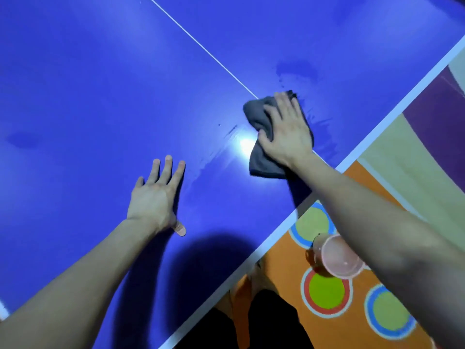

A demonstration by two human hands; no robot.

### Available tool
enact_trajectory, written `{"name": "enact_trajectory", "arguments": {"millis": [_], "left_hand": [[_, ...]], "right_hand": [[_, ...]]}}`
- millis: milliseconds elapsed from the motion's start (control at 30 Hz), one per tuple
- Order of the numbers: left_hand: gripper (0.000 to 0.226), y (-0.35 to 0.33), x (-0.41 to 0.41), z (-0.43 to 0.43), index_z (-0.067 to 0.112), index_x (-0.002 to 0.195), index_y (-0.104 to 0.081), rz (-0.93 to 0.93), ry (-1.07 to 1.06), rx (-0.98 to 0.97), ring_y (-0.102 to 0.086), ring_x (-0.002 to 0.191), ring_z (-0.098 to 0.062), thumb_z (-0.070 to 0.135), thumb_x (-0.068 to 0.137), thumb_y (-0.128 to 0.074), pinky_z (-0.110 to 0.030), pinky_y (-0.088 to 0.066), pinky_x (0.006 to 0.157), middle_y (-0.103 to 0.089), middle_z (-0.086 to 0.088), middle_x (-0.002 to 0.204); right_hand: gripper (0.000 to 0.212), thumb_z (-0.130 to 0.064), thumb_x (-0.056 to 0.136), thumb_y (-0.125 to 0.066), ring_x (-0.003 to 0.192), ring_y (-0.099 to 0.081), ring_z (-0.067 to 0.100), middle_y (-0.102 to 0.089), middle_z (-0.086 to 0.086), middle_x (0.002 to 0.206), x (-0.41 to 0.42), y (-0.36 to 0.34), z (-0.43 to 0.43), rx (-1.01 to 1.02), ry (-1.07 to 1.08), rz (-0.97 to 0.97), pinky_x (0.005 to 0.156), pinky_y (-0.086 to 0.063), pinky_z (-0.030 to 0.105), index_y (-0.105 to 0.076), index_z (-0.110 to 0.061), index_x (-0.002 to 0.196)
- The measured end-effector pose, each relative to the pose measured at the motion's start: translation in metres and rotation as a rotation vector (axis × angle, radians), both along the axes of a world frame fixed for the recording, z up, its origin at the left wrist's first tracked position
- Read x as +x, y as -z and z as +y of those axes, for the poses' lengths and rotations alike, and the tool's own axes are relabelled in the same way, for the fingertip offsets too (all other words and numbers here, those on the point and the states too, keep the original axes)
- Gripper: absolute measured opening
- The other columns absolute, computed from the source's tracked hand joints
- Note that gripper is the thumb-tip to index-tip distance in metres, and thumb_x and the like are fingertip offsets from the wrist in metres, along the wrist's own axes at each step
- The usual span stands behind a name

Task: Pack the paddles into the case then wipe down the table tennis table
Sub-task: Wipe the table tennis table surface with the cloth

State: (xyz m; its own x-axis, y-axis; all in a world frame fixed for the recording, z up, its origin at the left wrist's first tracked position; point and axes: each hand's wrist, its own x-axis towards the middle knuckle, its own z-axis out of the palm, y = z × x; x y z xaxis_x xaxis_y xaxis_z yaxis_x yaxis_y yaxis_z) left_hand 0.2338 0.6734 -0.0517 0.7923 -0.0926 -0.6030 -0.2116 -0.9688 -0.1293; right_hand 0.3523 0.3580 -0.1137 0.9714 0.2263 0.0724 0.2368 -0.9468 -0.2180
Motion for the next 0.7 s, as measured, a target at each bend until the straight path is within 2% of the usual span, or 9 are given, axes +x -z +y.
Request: {"name": "enact_trajectory", "arguments": {"millis": [67, 133, 267, 367, 467, 533, 600, 667, 700], "left_hand": [[0.188, 0.0, 0.0, 0.0, 0.028, 0.163, 0.031, -0.007, 0.001, 0.005, 0.01, 0.166, -0.031, 0.086, 0.032, -0.09, -0.05, -0.032, 0.125, 0.022, -0.004, 0.178], [0.188, -0.001, 0.0, 0.0, 0.029, 0.164, 0.03, -0.01, -0.001, 0.008, 0.009, 0.166, -0.03, 0.087, 0.031, -0.089, -0.05, -0.033, 0.124, 0.02, -0.003, 0.178], [0.188, -0.002, 0.001, 0.0, 0.031, 0.164, 0.029, 0.008, -0.032, -0.013, 0.011, 0.166, -0.028, 0.086, 0.03, -0.09, -0.052, -0.029, 0.128, 0.022, -0.001, 0.178], [0.188, -0.002, 0.001, -0.002, 0.032, 0.164, 0.03, 0.011, -0.049, -0.006, 0.012, 0.166, -0.028, 0.084, 0.031, -0.091, -0.053, -0.028, 0.129, 0.024, -0.001, 0.177], [0.189, -0.002, 0.001, -0.004, 0.031, 0.163, 0.032, 0.019, -0.056, -0.004, 0.013, 0.166, -0.029, 0.081, 0.032, -0.094, -0.054, -0.026, 0.13, 0.025, -0.001, 0.177], [0.189, -0.002, 0.001, -0.004, 0.032, 0.163, 0.032, 0.017, -0.064, -0.004, 0.014, 0.166, -0.029, 0.08, 0.031, -0.095, -0.053, -0.025, 0.13, 0.025, 0.0, 0.177], [0.189, -0.002, 0.001, -0.004, 0.032, 0.163, 0.032, 0.014, -0.064, -0.006, 0.013, 0.166, -0.028, 0.08, 0.03, -0.095, -0.053, -0.026, 0.13, 0.025, 0.0, 0.177], [0.19, -0.001, 0.0, -0.003, 0.033, 0.163, 0.032, 0.015, -0.066, -0.005, 0.013, 0.166, -0.028, 0.08, 0.029, -0.094, -0.053, -0.026, 0.13, 0.024, 0.001, 0.177], [0.19, 0.0, 0.0, -0.003, 0.033, 0.163, 0.032, 0.01, -0.07, -0.001, 0.012, 0.166, -0.027, 0.08, 0.029, -0.095, -0.054, -0.026, 0.129, 0.024, 0.001, 0.177]], "right_hand": [[0.061, -0.041, 0.098, -0.053, 0.165, -0.025, 0.035, -0.035, 0.021, 0.173, 0.017, 0.0, 0.0, 0.01, 0.146, 0.006, 0.136, -0.012, 0.05, -0.055, -0.009, 0.15], [0.066, -0.04, 0.099, -0.052, 0.164, -0.026, 0.038, -0.033, 0.024, 0.173, -0.014, 0.0, 0.035, 0.055, 0.145, -0.018, 0.136, -0.015, 0.053, -0.05, -0.01, 0.158], [0.072, -0.042, 0.103, -0.054, 0.166, -0.019, 0.04, -0.027, 0.026, 0.175, -0.121, -0.003, 0.124, 0.08, -0.302, 0.102, 0.135, -0.015, 0.055, -0.041, -0.011, 0.167], [0.067, -0.036, 0.102, -0.057, 0.164, -0.026, 0.037, -0.034, 0.02, 0.174, -0.113, 0.002, 0.101, 0.108, -0.466, 0.089, 0.135, -0.019, 0.052, -0.046, -0.012, 0.164], [0.06, -0.027, 0.097, -0.064, 0.155, -0.041, 0.04, -0.046, 0.018, 0.167, -0.046, 0.005, 0.028, 0.141, -0.216, -0.033, 0.13, -0.029, 0.055, -0.058, -0.013, 0.155], [0.061, -0.035, 0.102, -0.057, 0.16, -0.034, 0.036, -0.041, 0.015, 0.171, -0.011, 0.001, -0.005, 0.067, 0.085, -0.027, 0.133, -0.023, 0.052, -0.053, -0.016, 0.159], [0.065, -0.039, 0.1, -0.051, 0.164, -0.028, 0.034, -0.037, 0.018, 0.173, -0.008, 0.001, 0.008, 0.051, 0.259, -0.042, 0.135, -0.017, 0.051, -0.05, -0.017, 0.162], [0.069, -0.036, 0.095, -0.054, 0.163, -0.028, 0.038, -0.037, 0.022, 0.172, -0.05, -0.002, 0.053, 0.089, 0.238, -0.051, 0.134, -0.017, 0.054, -0.051, -0.014, 0.161], [0.07, -0.034, 0.094, -0.057, 0.163, -0.027, 0.039, -0.036, 0.022, 0.172, -0.081, -0.004, 0.08, 0.113, 0.116, -0.026, 0.134, -0.016, 0.055, -0.051, -0.013, 0.161]]}}
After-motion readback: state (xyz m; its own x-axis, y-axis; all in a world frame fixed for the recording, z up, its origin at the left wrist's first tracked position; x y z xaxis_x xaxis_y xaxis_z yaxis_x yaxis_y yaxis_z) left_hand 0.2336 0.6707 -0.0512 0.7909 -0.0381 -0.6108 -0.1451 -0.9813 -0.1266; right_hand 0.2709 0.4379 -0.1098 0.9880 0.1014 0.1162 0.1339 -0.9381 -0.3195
